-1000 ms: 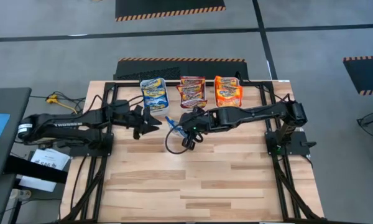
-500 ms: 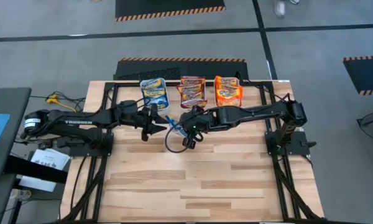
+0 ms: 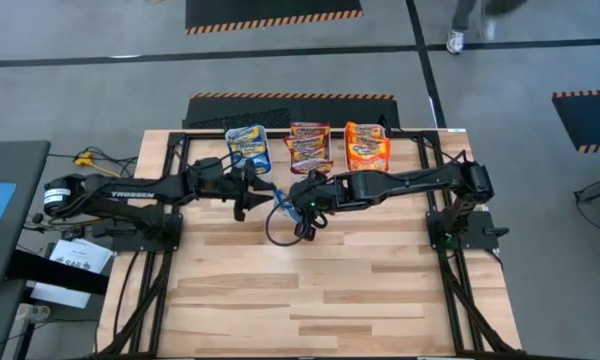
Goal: Sort Maruchan noodles
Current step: Put the blue noodle pack into the left white bin
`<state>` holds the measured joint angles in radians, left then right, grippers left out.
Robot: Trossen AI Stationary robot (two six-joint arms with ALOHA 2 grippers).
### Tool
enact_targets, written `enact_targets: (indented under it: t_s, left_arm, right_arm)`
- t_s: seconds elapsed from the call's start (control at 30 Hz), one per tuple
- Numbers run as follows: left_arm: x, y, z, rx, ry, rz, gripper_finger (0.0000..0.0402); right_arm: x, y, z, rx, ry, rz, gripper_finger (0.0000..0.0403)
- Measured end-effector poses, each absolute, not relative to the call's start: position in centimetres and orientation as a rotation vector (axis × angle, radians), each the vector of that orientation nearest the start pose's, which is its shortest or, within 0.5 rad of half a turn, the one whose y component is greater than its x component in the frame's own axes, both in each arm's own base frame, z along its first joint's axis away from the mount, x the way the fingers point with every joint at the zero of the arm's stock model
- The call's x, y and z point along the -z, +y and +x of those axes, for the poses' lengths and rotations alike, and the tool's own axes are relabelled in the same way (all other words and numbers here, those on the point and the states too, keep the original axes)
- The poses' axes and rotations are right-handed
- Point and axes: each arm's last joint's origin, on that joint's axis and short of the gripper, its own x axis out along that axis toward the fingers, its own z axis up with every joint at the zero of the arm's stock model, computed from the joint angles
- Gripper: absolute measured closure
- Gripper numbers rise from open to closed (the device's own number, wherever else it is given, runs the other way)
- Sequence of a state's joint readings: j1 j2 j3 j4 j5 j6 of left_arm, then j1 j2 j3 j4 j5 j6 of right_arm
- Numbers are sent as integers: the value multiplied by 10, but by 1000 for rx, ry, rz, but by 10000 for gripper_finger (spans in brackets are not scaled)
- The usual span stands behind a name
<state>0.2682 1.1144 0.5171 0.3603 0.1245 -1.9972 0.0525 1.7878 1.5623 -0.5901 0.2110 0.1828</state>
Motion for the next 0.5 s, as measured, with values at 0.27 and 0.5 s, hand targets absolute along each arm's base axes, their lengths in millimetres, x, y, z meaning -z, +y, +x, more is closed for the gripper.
enact_targets:
  t_s: [0.27,0.5]
  left_arm:
    - [-229,58,226,-310,58,-2037,249]
    - [-224,57,225,-345,119,-2037,249]
  right_arm:
    - [-295,14,395,214,793,60,397]
    - [-299,15,399,201,740,45,397]
